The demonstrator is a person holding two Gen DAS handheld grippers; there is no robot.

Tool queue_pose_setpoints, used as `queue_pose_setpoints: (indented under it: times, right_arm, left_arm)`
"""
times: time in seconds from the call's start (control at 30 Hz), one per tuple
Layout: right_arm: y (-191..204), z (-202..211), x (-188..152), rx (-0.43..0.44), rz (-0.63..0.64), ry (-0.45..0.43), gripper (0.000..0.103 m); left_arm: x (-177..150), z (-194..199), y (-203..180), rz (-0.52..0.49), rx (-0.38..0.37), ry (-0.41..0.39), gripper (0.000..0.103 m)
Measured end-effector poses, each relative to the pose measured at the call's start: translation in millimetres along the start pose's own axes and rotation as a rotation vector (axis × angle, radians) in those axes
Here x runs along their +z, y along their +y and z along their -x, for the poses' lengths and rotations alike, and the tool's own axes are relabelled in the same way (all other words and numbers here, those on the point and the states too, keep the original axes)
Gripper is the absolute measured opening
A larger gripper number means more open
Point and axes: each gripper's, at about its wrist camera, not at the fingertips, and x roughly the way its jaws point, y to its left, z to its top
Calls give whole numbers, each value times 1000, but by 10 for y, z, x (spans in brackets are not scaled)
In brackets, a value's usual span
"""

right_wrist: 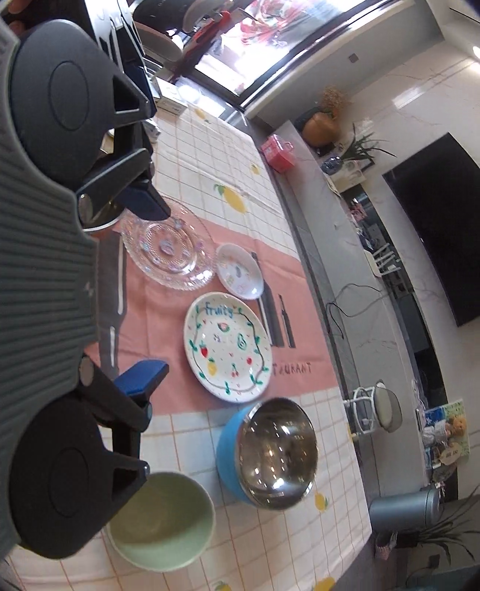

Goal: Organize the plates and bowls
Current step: 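Move the left gripper to the blue steel bowl rim and close it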

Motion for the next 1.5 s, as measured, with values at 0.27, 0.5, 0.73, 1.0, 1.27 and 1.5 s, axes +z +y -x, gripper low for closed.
queue_pose_setpoints:
  times: [0.27, 0.5, 0.73, 1.0, 1.27, 1.5]
  right_arm:
    - [-615, 465, 204, -62, -101, -125, 79]
    - [-1027, 549, 408, -94, -159, -169, 77]
    - [-1313, 167, 505, -181, -200, -108, 65]
    - [-1429, -133, 735, -177, -203, -71, 58]
    - [-1653, -437, 935, -248, -212, -26, 51]
    - [-1814, -606, 946, -256, -237, 23, 47]
  left_arm:
    - [315, 0, -591, -73, -26, -21, 86]
    - [404, -215, -896, -22, -71, -2, 86]
    - [571, -528, -1210, -75, -81, 46, 86]
    - [750, -1012, -1543, -84, -51, 88, 84]
    - [800, -1514, -1806, -169, 49, 91, 80]
    - [760, -1813, -1858, -196, 71, 138, 76]
